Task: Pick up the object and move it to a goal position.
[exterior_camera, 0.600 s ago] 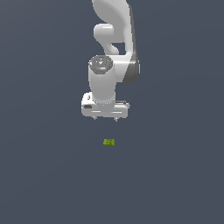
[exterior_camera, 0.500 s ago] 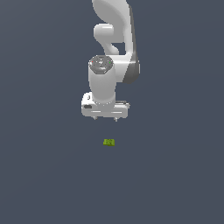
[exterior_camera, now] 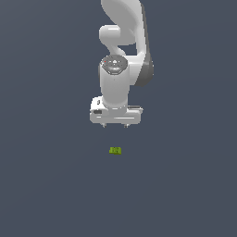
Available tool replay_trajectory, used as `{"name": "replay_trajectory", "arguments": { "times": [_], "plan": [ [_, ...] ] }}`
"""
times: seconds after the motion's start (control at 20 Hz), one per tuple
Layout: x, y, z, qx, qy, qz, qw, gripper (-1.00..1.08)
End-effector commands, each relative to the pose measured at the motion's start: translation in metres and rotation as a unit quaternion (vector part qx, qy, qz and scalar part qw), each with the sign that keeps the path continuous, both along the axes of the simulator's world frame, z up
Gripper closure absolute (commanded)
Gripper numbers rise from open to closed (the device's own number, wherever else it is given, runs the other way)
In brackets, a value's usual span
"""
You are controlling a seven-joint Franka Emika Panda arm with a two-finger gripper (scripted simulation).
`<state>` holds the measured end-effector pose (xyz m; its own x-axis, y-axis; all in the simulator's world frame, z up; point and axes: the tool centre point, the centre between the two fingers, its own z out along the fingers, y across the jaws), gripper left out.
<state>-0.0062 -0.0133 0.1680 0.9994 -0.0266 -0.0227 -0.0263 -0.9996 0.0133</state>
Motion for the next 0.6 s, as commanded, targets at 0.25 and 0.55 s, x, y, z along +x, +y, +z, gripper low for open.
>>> {"name": "replay_trajectory", "arguments": {
  "times": [0.25, 0.55],
  "plan": [
    [0.0001, -0.0004, -0.0002, 0.0, 0.0, 0.001, 1.0, -0.92],
    [0.002, -0.0007, -0.0036, -0.001, 0.001, 0.026, 0.9997, -0.92]
  ]
}}
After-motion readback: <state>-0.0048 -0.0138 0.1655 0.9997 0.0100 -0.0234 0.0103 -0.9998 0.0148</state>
